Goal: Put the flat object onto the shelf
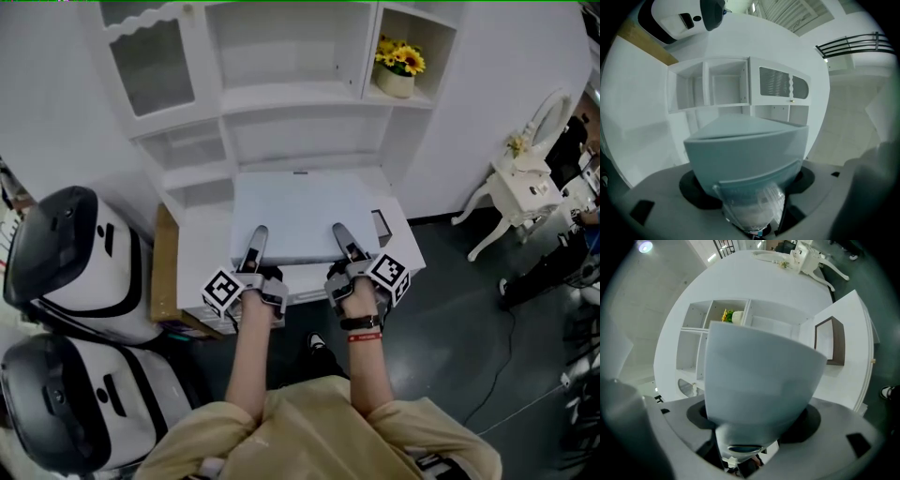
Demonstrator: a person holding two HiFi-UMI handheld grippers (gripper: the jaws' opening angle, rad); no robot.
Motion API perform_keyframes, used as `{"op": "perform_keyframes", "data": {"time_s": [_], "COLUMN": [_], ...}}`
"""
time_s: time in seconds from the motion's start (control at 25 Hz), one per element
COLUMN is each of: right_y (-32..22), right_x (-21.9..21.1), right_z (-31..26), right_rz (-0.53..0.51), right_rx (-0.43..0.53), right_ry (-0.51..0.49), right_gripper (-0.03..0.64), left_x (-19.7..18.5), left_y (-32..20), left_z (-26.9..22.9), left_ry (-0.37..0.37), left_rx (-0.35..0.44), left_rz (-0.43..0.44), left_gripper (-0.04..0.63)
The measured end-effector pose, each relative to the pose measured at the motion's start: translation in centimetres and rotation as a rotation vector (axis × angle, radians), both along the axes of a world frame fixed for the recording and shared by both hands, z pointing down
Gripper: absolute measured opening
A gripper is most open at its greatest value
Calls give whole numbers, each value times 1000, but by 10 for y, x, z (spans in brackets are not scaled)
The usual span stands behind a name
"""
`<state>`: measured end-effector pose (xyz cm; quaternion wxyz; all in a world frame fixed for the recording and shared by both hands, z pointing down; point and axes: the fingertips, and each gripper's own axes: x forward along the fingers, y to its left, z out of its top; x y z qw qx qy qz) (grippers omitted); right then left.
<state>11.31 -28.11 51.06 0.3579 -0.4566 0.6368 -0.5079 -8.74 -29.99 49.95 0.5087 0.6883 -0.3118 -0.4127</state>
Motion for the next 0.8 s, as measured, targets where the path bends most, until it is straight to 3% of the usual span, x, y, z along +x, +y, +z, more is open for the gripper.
{"op": "perform_keyframes", "data": {"time_s": [0.48,0.8], "right_y": [-51,-68], "right_x": [6,2], "right_z": [-22,-39], "right_rz": [8,6], "right_rx": [-21,-26], "right_ry": [-23,-31], "right_gripper": [354,354], "left_x": [4,-1], "left_y": [-39,-54], "left_z": [-12,-30], "left_ry": [-32,-17], "left_rx": [-87,-88], "left_rz": [-30,-55], "left_gripper": [348,348]}}
